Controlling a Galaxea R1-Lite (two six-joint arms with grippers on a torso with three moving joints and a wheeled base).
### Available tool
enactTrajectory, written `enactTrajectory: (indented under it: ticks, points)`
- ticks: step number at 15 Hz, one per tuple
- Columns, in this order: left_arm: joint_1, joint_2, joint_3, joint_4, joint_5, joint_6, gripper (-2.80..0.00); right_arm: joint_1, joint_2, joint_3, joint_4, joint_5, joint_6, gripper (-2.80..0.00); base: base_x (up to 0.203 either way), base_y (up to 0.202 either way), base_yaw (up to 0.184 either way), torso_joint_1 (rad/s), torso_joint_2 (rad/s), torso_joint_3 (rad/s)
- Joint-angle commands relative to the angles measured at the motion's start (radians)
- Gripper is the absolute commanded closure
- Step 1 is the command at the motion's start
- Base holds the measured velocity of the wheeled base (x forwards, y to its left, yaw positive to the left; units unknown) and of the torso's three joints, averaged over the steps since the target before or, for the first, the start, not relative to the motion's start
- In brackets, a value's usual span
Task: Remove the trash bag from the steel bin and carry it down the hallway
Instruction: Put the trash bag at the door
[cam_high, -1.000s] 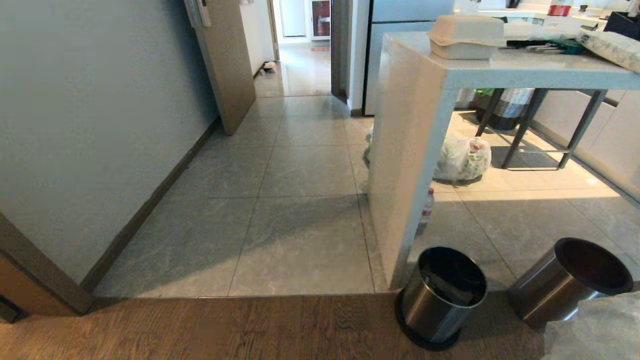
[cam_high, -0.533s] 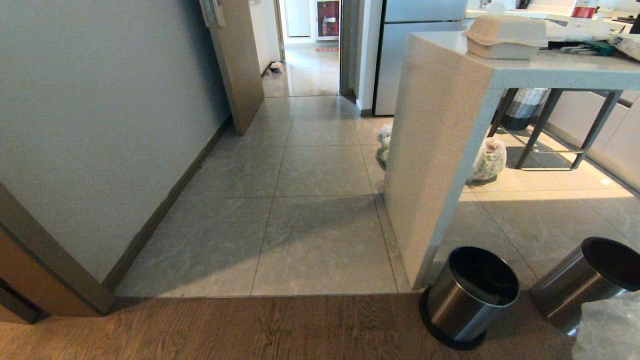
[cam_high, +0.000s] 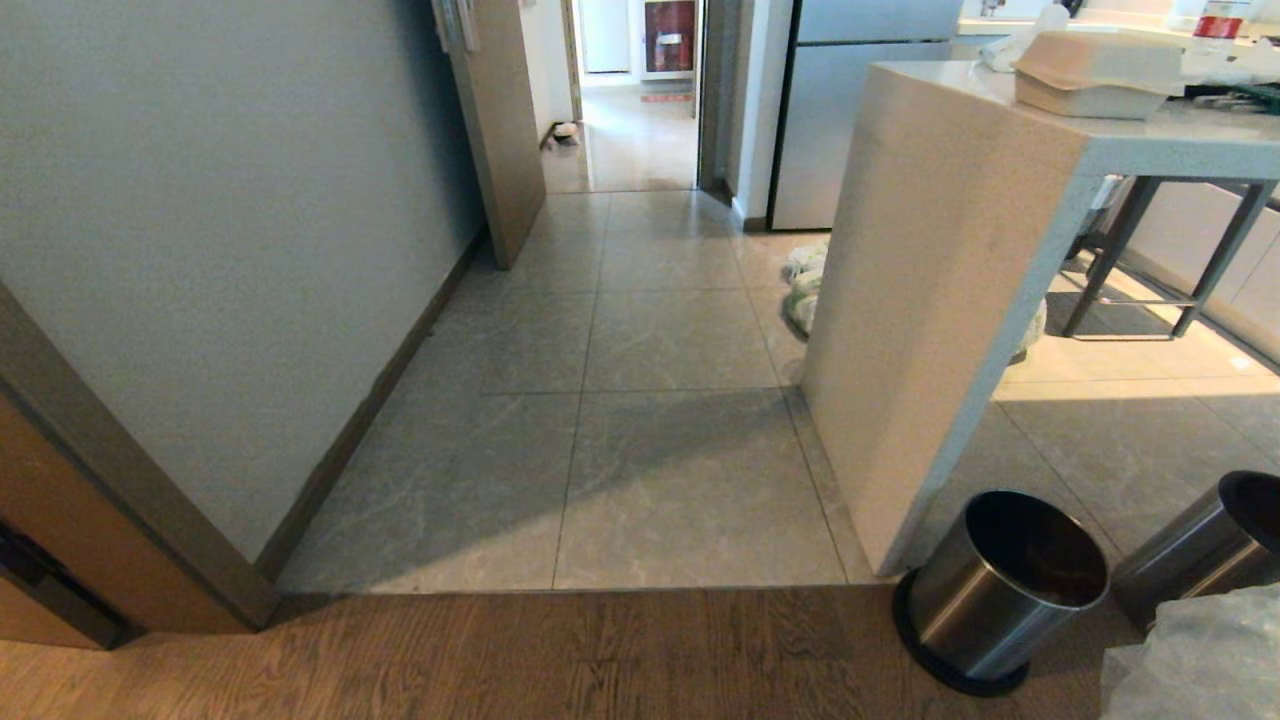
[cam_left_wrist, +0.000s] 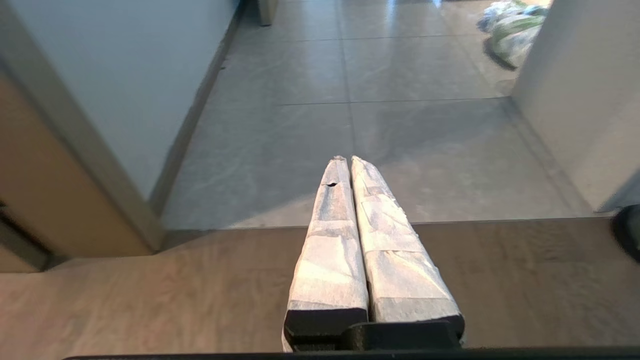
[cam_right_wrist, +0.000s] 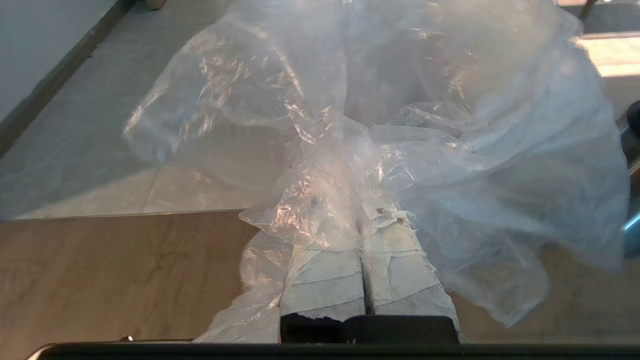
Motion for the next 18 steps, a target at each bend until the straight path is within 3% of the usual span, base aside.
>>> enactTrajectory:
  ticks: [1, 11, 18]
  points:
    - [0.000, 0.000, 0.000, 0.000, -0.001, 0.002, 0.00, 0.001, 0.002, 0.000, 0.000, 0.000, 0.000, 0.00, 0.000, 0.175, 0.000, 0.002, 0.00, 0.003]
    - [0.000, 0.000, 0.000, 0.000, 0.000, 0.005, 0.00, 0.000, 0.002, 0.000, 0.000, 0.000, 0.000, 0.00, 0.007, 0.022, 0.000, 0.001, 0.00, 0.001]
    - [0.000, 0.000, 0.000, 0.000, 0.001, -0.001, 0.00, 0.001, 0.000, 0.000, 0.000, 0.000, 0.000, 0.00, 0.185, 0.000, 0.001, 0.003, 0.00, 0.003]
